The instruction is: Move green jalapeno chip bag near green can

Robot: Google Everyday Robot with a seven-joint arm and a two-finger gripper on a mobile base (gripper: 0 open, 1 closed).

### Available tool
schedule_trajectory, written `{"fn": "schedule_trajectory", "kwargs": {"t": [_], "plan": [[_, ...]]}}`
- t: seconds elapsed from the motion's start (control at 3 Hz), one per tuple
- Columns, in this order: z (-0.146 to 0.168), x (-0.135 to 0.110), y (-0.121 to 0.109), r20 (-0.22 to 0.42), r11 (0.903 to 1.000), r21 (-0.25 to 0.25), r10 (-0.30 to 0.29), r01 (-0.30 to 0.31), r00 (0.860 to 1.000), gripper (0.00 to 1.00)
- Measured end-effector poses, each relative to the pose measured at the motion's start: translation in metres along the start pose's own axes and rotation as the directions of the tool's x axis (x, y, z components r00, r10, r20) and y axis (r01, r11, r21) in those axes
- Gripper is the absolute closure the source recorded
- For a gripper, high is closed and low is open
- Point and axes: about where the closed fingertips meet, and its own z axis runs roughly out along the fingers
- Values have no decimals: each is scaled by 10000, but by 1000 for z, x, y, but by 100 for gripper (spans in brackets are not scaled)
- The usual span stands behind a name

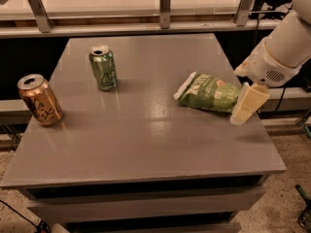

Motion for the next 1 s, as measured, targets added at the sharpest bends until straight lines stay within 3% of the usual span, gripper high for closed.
{"fn": "schedule_trajectory", "kwargs": {"t": [0.33,0.67,1.0], "plan": [[19,-5,-6,384,10000,-93,0,3,9993,40],[28,-23,-18,1368,9993,-326,-154,200,9905,72],[18,-45,-38,1956,9993,44,-374,372,9800,95]]}}
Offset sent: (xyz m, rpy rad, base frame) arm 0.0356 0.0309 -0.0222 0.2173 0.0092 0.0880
